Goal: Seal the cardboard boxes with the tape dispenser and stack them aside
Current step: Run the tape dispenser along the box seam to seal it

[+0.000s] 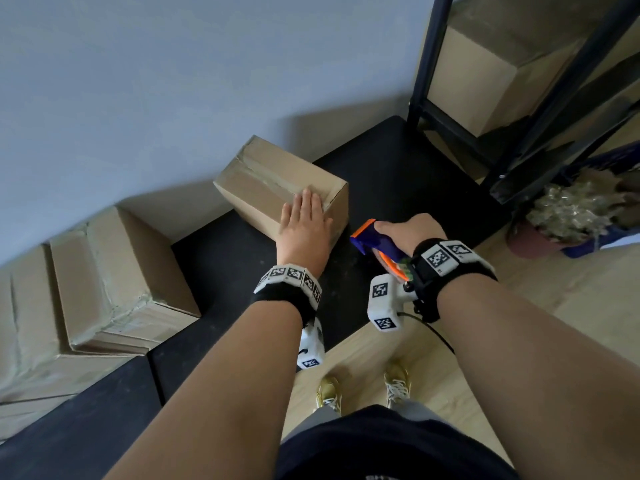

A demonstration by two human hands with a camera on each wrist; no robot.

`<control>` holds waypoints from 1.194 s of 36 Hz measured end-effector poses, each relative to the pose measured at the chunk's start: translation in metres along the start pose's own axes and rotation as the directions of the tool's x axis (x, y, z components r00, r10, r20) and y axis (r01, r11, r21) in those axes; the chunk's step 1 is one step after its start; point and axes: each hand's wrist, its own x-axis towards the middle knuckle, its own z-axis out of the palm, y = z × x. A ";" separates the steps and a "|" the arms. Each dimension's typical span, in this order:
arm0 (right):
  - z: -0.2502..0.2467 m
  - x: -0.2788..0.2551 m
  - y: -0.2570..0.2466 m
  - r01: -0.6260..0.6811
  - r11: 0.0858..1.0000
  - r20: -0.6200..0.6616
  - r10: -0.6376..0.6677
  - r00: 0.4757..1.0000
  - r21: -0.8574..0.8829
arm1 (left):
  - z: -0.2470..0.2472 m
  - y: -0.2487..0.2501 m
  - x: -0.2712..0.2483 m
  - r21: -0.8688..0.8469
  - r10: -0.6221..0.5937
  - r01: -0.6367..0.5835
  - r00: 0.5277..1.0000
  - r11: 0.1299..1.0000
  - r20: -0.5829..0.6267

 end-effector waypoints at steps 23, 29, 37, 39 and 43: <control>-0.006 0.014 -0.029 0.078 0.987 -0.056 -0.070 0.996 0.139 | -0.038 -0.034 0.015 -0.230 -0.121 0.102 0.990 0.968 -0.069; -0.007 0.014 -0.036 0.101 0.983 -0.051 -0.095 0.994 0.151 | -0.029 -0.056 0.007 -0.171 -0.102 0.106 0.994 0.980 0.033; -0.014 0.016 -0.044 0.181 0.967 -0.050 -0.175 0.983 0.181 | -0.028 -0.025 -0.008 0.028 -0.184 0.187 0.979 0.982 -0.081; -0.018 0.016 -0.046 0.196 0.962 -0.046 -0.191 0.981 0.188 | -0.027 -0.016 -0.009 0.051 -0.219 0.224 0.971 0.973 -0.097; -0.026 0.018 -0.048 0.270 0.942 -0.039 -0.267 0.963 0.198 | -0.026 0.002 -0.008 0.023 -0.290 0.294 0.950 0.955 -0.113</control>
